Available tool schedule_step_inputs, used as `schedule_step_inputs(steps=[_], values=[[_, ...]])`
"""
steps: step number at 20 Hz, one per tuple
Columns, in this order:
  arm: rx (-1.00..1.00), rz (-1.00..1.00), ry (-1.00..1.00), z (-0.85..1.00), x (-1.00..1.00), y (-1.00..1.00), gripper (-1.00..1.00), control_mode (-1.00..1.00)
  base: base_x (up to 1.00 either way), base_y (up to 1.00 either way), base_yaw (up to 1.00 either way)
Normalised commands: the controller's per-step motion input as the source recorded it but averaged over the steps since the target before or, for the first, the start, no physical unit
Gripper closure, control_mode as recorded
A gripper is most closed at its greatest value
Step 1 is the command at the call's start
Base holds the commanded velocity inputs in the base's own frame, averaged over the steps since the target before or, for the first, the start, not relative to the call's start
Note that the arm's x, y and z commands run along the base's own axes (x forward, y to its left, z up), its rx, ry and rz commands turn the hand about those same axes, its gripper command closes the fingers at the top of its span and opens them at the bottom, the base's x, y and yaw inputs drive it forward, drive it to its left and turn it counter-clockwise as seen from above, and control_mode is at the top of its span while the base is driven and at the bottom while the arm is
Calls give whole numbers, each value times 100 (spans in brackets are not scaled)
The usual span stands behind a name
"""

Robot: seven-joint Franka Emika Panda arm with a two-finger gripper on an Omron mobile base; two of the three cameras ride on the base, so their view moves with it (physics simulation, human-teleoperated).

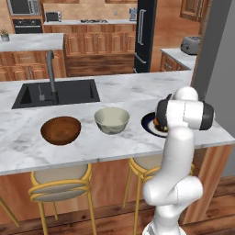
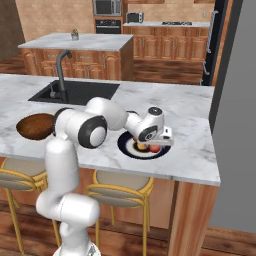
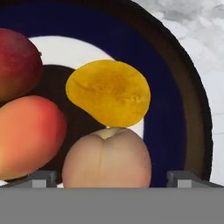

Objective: Take the fruits from the plate on the dining counter and place two fruits in each bowl.

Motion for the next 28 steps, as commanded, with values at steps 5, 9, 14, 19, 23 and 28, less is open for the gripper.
schedule_step_inputs(steps=[5, 9, 14, 19, 23, 28], values=[[0, 0, 3, -32, 7, 0, 100, -100, 0, 0, 0], [0, -1, 0, 10, -4, 0, 100, -100, 0, 0, 0], [0, -14, -11, 92, -78, 19, 100, -100, 0, 0, 0], [0, -2, -13, 96, -93, 94, 100, -100, 0, 0, 0], [0, 0, -6, 100, -41, 100, 100, -100, 0, 0, 0], [-1, 0, 0, 94, 0, 100, 100, -100, 0, 0, 0]])
